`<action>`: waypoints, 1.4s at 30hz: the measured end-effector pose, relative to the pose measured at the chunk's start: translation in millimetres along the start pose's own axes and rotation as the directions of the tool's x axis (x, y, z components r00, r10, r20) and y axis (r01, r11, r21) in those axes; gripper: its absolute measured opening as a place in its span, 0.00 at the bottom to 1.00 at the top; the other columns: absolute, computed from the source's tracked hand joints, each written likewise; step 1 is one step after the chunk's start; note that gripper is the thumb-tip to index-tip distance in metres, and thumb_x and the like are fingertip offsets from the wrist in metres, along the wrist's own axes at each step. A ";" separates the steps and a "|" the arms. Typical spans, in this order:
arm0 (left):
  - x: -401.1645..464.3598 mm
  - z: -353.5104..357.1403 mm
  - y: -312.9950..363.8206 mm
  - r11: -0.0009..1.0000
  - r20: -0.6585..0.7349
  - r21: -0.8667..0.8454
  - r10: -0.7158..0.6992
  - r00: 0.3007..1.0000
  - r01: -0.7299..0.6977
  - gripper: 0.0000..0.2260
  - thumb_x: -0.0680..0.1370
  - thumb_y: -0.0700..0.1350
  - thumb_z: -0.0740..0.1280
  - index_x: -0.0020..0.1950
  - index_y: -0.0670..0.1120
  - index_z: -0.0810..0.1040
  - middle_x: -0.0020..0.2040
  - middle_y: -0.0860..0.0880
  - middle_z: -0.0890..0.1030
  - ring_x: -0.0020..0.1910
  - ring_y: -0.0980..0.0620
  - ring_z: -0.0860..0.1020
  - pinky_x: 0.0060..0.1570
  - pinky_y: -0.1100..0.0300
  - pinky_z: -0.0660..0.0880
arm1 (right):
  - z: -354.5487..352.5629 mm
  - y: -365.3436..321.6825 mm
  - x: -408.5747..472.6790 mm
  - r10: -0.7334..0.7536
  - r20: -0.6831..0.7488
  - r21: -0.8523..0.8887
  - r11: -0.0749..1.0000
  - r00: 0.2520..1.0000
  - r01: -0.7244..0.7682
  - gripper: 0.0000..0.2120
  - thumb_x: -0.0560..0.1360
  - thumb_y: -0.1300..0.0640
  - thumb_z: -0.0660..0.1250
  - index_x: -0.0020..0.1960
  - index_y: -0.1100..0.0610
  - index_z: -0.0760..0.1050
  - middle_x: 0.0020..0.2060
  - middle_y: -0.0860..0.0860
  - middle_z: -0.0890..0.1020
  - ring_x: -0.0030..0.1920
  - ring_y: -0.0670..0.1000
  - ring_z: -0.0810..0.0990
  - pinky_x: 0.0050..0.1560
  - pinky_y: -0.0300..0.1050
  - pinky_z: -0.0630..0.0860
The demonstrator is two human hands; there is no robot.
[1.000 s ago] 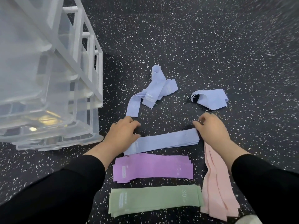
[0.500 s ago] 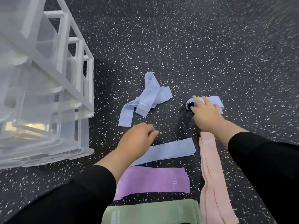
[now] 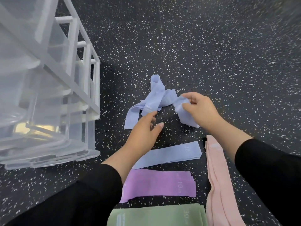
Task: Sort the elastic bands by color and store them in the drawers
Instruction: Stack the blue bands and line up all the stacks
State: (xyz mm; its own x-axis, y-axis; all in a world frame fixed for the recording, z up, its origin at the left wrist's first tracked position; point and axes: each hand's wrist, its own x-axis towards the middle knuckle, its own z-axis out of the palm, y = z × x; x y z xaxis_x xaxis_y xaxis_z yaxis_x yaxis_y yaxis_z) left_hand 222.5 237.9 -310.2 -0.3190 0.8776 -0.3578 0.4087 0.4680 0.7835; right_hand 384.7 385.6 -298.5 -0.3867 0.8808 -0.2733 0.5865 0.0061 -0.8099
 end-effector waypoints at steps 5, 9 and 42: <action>-1.6 -13.1 23.0 0.899 0.029 -0.421 -0.119 0.992 0.120 0.24 0.83 0.54 0.64 0.78 0.53 0.66 0.71 0.59 0.73 0.68 0.60 0.72 0.63 0.65 0.65 | 9.8 -45.0 -23.9 -0.089 0.113 0.306 0.951 0.990 0.051 0.10 0.74 0.58 0.70 0.49 0.43 0.80 0.46 0.54 0.85 0.41 0.52 0.76 0.43 0.50 0.70; -6.9 -30.0 34.3 0.883 -0.093 -0.470 -0.062 0.994 0.011 0.09 0.82 0.45 0.64 0.49 0.45 0.83 0.48 0.53 0.82 0.43 0.59 0.74 0.44 0.67 0.70 | 13.5 -70.7 -36.4 -0.145 0.134 0.407 0.910 0.980 0.078 0.10 0.72 0.57 0.70 0.51 0.46 0.77 0.38 0.51 0.83 0.38 0.52 0.74 0.39 0.51 0.66; -43.5 -73.5 -71.2 0.965 0.317 0.127 -0.257 0.913 0.228 0.06 0.76 0.43 0.75 0.49 0.43 0.83 0.42 0.46 0.83 0.41 0.52 0.78 0.44 0.57 0.74 | -22.5 22.0 -57.3 0.397 -0.017 0.202 0.900 0.918 -0.386 0.06 0.76 0.66 0.64 0.43 0.60 0.77 0.42 0.57 0.80 0.38 0.52 0.81 0.42 0.47 0.84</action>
State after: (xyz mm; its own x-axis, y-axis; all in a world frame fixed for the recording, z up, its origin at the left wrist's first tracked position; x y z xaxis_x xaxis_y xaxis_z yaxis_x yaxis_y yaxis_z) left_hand 144.5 158.8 -313.1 -0.1256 0.7136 -0.6892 0.4303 0.6651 0.6103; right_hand 435.7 345.9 -289.0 -0.1099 0.8189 -0.5633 0.5333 -0.4297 -0.7287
